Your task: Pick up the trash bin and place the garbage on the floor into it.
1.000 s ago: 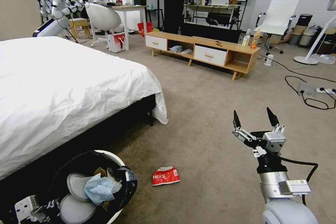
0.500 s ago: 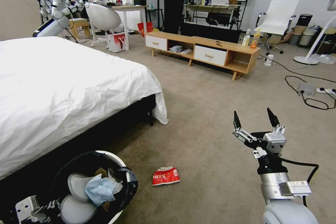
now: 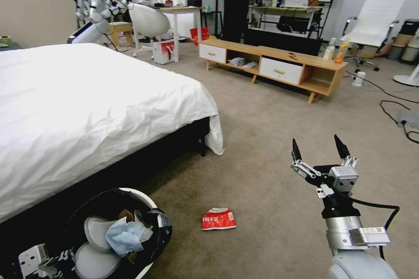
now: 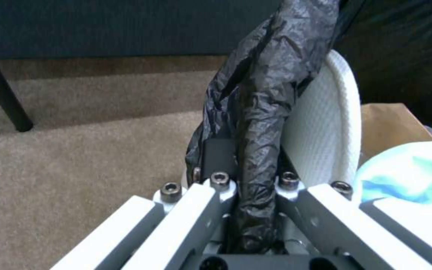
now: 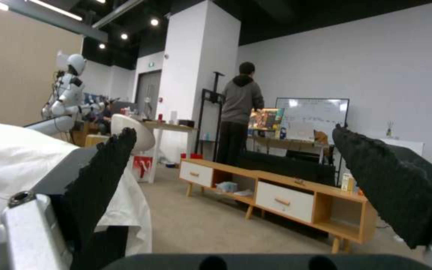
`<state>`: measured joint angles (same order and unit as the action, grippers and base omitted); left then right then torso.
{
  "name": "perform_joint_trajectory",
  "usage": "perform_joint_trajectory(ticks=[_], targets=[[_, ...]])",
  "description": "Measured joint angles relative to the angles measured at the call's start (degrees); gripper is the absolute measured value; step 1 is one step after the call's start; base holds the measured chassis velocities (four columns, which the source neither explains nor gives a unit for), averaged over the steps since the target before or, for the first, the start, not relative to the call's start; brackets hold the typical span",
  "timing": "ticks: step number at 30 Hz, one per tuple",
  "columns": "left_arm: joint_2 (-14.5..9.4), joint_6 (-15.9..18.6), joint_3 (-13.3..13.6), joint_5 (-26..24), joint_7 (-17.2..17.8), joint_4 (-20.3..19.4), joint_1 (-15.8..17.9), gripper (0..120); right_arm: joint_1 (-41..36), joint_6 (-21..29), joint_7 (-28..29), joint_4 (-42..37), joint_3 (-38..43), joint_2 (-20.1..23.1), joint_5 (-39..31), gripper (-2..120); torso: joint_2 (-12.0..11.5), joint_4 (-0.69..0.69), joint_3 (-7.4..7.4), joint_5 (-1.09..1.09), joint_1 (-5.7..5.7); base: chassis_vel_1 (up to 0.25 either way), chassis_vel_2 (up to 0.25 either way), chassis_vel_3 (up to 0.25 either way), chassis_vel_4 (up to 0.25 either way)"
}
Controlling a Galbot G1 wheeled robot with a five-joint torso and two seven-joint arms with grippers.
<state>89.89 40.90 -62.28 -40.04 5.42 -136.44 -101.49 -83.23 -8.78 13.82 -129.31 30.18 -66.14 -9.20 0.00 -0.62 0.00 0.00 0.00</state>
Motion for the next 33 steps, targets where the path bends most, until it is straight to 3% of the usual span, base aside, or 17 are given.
perform_joint_trajectory(ticks=[22, 33], targets=[[-0.06, -0.25, -0.06, 0.08, -0.18, 0.16, 0.12, 1, -0.27, -0.08, -1.05, 0.52, 0.74, -0.27, 0.31, 100, 0.00, -0.01, 0.00, 0.00, 0.00, 0.000, 0.000, 0.000, 0.000], [-0.12, -0.36, -0.13, 0.11, -0.25, 0.44, 0.37, 1, -0.22, -0.41, -1.04, 0.99, 0.47, -0.46, 0.47, 100, 0.00, -0.01, 0.00, 0.01, 0.00, -0.106, 0.111, 0.114, -0.094]])
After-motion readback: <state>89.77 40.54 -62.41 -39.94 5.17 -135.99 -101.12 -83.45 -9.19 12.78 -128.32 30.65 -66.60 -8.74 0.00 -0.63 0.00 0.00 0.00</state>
